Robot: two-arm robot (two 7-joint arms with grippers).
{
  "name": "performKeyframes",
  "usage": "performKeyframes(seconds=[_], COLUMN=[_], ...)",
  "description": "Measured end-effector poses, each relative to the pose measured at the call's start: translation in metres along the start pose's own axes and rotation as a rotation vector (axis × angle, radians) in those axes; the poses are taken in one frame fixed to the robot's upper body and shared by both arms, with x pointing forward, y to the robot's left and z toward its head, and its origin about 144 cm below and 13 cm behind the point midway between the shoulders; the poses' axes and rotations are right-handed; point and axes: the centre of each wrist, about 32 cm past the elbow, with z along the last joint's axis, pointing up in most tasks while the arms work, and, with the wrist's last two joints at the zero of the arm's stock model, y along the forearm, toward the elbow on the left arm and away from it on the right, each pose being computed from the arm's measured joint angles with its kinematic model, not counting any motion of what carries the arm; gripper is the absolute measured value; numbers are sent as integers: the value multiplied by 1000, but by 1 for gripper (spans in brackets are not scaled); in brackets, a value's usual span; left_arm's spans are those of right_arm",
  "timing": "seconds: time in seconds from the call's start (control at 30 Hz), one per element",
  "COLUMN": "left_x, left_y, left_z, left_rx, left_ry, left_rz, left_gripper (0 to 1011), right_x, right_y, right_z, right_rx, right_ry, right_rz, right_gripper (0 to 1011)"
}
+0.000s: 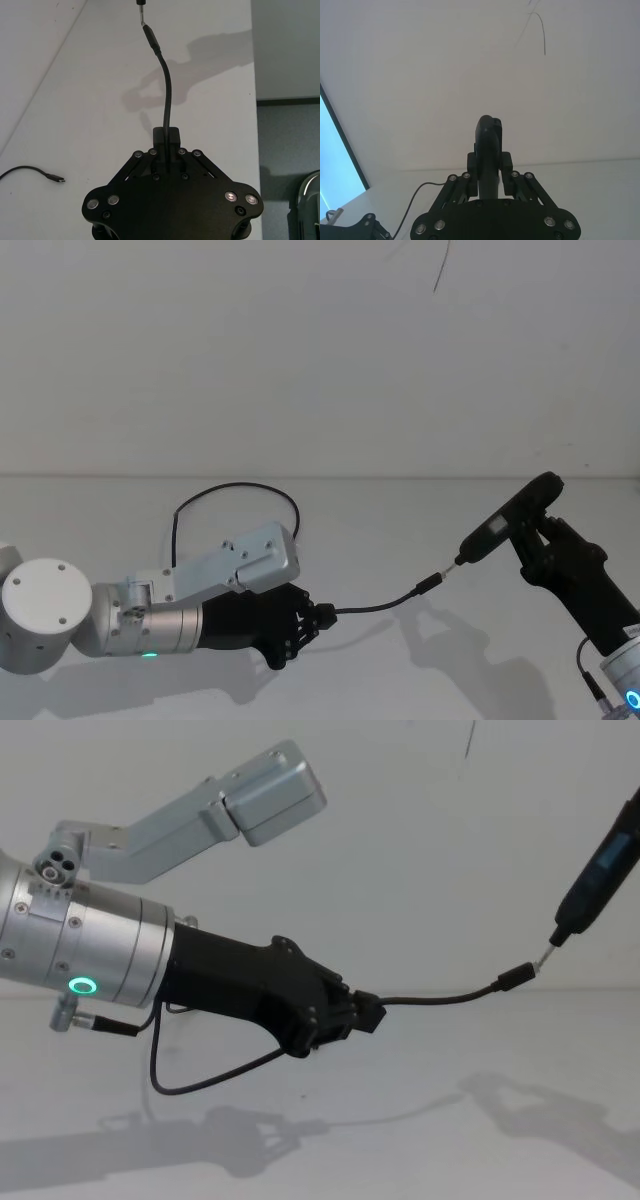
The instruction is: Pick up the data cable with the one hand.
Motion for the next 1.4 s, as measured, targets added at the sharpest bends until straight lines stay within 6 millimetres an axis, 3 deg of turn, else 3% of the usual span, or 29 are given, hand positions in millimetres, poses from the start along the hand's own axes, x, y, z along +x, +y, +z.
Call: performKeyframes(seconds=[1.4], left_x=[0], left_y=[0], left_z=[0], left_rx=[-1], left_ry=[-1], left_rz=[0], left_gripper=[49], right_x=[-16], right_y=[1], right_z=[-1], right_rx=[-2], right_ry=[-17], right_rz=[-13], right_gripper=[269])
